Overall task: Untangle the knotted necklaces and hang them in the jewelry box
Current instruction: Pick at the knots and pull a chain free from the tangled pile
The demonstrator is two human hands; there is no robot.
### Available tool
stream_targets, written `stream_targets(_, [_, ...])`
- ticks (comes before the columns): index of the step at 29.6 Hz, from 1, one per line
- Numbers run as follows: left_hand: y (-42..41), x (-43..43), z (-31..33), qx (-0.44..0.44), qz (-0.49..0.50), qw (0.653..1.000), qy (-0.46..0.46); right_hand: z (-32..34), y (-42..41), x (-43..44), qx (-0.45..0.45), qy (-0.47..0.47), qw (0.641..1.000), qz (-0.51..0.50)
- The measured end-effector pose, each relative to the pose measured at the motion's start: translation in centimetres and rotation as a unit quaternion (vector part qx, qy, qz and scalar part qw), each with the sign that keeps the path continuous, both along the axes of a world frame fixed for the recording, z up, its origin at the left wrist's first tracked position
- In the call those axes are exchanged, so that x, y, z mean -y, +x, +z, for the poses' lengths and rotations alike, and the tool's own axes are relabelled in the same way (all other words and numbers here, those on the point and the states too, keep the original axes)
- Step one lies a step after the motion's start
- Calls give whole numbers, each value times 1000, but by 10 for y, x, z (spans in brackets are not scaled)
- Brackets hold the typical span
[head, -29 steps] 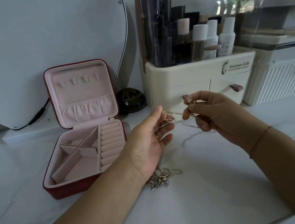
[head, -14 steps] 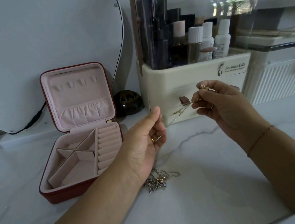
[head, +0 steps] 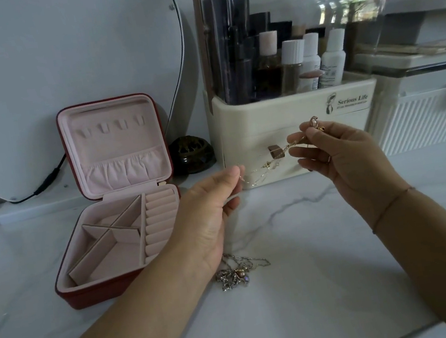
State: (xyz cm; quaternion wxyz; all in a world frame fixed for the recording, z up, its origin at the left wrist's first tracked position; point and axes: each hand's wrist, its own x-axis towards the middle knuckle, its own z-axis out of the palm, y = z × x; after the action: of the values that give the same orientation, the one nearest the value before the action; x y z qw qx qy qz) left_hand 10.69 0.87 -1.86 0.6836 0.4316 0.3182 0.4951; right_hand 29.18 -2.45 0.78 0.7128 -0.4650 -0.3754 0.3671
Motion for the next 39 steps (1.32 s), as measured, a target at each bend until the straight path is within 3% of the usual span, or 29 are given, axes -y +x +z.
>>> stream_targets(6, [1,0,-1,-18,3,1000,15,0,-3,-2,-26,-38,999,4])
stream_targets(11, [0,3,3,-6,-20,1000,21,1,-4,-1,1,-53,999,11])
stream_targets(19, [-3,4,3,-99,-13,990,98,-1,-4,1,50,-52,993,95])
stream_targets(28, [-3,5,10,3,-45,998,39,-3,-3,2,78,-87,989,86])
stream_targets(33, [0,2,4,-78,-22,996,22,2,-7,4,37,-34,993,105])
stream_targets(39, [1,8,2,-134,-69,988,46,2,-11,3,53,0,992,116])
